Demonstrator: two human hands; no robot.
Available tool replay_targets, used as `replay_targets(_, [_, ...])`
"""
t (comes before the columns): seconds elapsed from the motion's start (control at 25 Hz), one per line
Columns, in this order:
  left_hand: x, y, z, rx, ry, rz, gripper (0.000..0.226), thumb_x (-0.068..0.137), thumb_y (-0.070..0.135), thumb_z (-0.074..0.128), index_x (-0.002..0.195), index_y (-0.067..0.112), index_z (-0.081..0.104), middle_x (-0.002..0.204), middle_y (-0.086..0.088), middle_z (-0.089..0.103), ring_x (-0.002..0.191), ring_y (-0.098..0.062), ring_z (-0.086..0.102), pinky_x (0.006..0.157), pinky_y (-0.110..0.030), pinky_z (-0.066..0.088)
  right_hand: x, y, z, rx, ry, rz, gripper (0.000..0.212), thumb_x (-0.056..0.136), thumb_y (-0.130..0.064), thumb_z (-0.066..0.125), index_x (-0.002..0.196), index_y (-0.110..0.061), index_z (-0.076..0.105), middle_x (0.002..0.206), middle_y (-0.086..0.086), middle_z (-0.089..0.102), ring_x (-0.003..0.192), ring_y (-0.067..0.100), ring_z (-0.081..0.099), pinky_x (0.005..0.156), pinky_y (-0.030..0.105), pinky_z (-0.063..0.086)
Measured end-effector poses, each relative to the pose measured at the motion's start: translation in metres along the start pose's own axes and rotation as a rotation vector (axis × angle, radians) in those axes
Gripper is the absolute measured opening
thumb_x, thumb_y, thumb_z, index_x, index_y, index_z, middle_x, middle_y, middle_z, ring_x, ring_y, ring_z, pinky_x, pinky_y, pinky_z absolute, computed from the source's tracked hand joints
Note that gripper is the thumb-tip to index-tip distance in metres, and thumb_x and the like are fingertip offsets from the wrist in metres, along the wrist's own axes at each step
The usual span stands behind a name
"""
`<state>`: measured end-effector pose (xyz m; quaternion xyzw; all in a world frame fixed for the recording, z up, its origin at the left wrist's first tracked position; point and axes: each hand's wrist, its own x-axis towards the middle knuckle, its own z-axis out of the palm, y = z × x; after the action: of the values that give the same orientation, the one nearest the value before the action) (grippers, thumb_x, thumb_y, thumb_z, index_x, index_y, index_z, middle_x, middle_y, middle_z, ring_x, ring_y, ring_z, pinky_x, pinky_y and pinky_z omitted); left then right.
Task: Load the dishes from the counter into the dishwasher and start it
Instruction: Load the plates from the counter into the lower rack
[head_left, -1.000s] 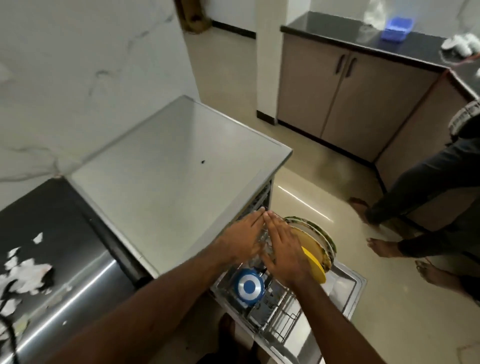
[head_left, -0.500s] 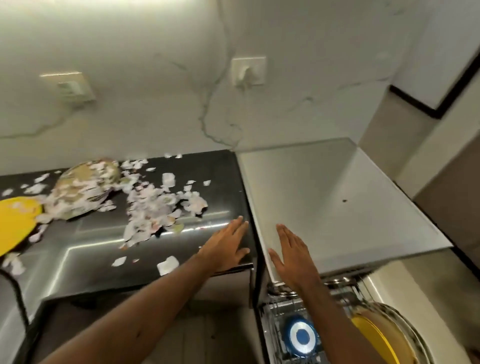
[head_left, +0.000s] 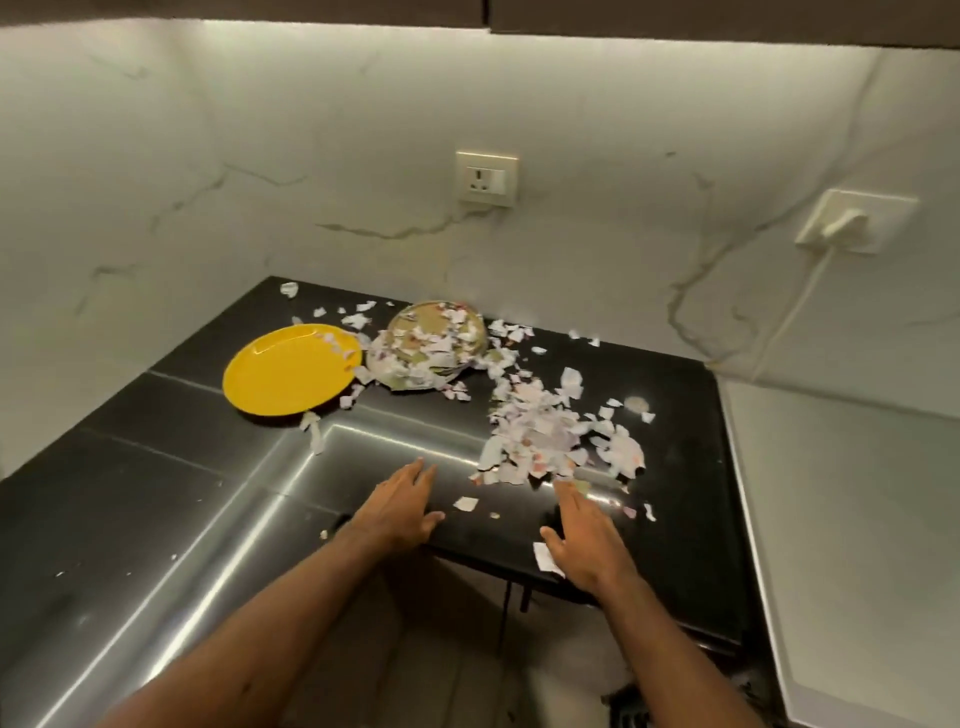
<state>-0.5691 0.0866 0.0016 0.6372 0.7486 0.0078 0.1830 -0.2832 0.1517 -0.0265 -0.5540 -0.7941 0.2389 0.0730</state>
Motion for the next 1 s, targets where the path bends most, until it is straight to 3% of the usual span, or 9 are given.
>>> replay_targets(0.32, [0.001,-0.101,-0.007,-0.034,-0.130,-0.141,0.081,0.101,0.048,0.057,0.164,0.017,0.017,0.172,-0.007,0.011,0.157,-0.027,0.016,0.126,-0.044,0.024,0.063,-0.117,0.044,-0.098,-0.161,-0.206,0.096,0.093,-0.047,0.072,0.166,-0.022,0.015,0.174,0.003,0.016,0.159,0.022,0.018,0.129,0.040,0.019])
replay_targets(0.56, [0.037,-0.112,-0.019,-0.116,-0.120,-0.159,0.075,0.100,0.045,0.059,0.162,0.018,0.026,0.171,-0.004,0.016,0.156,-0.024,0.019,0.126,-0.045,0.025,0.133,-0.151,0.049,-0.387,-0.424,-0.249,0.141,0.072,-0.059,0.088,0.165,-0.028,-0.012,0.173,0.009,-0.017,0.160,0.034,-0.007,0.131,0.052,0.005])
replay_targets(0.76, [0.072,-0.126,-0.029,-0.198,-0.087,-0.189,0.070,0.100,0.046,0.058,0.159,0.016,0.034,0.167,-0.006,0.027,0.152,-0.024,0.029,0.125,-0.041,0.028,0.203,-0.176,0.041,-0.466,-0.574,-0.161,0.143,0.066,-0.071,0.085,0.163,-0.039,-0.015,0.171,0.009,-0.024,0.158,0.042,-0.012,0.125,0.067,0.003])
replay_targets(0.88, [0.088,-0.137,-0.040,-0.454,0.061,-0.368,0.070,0.098,0.045,0.063,0.156,0.014,0.039,0.159,-0.007,0.043,0.145,-0.025,0.042,0.120,-0.038,0.035,0.224,-0.196,0.032,-0.578,-0.713,-0.128,0.143,0.067,-0.056,0.093,0.164,-0.041,-0.011,0.171,0.006,-0.024,0.158,0.045,-0.009,0.121,0.071,0.020])
replay_targets(0.96, [0.100,-0.143,-0.045,-0.875,0.257,-0.645,0.068,0.095,0.046,0.068,0.151,0.013,0.047,0.144,-0.006,0.058,0.132,-0.027,0.056,0.113,-0.040,0.044,0.233,-0.214,0.025,-0.684,-0.794,-0.136,0.143,0.065,-0.057,0.094,0.165,-0.037,-0.007,0.173,0.009,-0.015,0.158,0.048,0.003,0.118,0.066,0.033])
replay_targets(1.0, [0.106,-0.145,-0.048,-1.143,0.340,-0.760,0.065,0.094,0.045,0.069,0.147,0.012,0.051,0.136,-0.007,0.062,0.125,-0.026,0.060,0.110,-0.041,0.047,0.237,-0.224,0.018,-0.731,-0.822,-0.154,0.138,0.065,-0.060,0.093,0.167,-0.033,0.002,0.174,0.011,-0.001,0.156,0.047,0.015,0.116,0.061,0.038])
